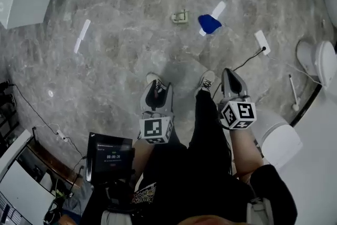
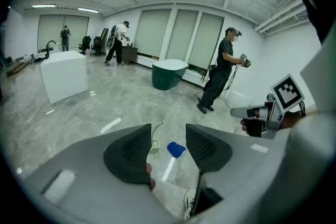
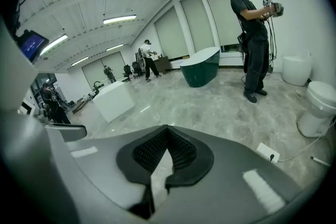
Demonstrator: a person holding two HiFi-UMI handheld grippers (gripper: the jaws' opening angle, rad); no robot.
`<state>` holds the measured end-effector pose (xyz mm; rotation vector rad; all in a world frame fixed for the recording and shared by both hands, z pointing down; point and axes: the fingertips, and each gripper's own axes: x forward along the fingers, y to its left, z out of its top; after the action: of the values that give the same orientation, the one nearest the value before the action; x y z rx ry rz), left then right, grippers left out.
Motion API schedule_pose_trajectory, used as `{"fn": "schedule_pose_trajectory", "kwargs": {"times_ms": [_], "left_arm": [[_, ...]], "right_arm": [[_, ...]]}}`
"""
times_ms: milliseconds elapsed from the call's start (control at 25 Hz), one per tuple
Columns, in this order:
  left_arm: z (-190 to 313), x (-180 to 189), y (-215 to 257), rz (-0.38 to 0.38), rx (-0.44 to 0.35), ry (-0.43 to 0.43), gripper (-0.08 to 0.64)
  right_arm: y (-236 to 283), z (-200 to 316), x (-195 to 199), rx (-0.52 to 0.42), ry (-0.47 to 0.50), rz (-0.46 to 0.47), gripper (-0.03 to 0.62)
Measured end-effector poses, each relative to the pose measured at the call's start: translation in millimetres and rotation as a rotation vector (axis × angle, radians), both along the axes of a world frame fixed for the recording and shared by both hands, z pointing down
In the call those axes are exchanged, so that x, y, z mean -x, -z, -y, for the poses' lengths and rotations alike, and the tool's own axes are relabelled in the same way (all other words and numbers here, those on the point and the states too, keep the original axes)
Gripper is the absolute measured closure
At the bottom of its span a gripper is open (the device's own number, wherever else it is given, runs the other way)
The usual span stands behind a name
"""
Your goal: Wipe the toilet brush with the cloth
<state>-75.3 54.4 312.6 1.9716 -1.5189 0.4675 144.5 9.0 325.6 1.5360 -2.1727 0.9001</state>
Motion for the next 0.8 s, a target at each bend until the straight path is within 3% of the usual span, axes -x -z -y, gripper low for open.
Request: {"fn": "schedule_pose_trajectory", "kwargs": {"times_ms": [240, 400, 600, 800], "left_arm": [[43, -15, 124, 0.055, -0.213, -0.109, 0.353], [11, -51, 187, 0.038, -0.223, -0.111, 0.354], [1, -9, 273, 0.026, -0.296, -0.073, 0.360], [16, 1, 294, -0.001, -0.332, 0.003, 0.367]], "right_arm": [[115, 25, 20, -0.171, 0.042, 0.045, 0.591], [186, -5, 14, -0.199, 0.103, 0.081, 0.591], [290, -4, 85, -0.326, 0.216, 0.105, 0.591], [306, 16, 89, -0.326, 0.274, 0.084, 0.591]]}}
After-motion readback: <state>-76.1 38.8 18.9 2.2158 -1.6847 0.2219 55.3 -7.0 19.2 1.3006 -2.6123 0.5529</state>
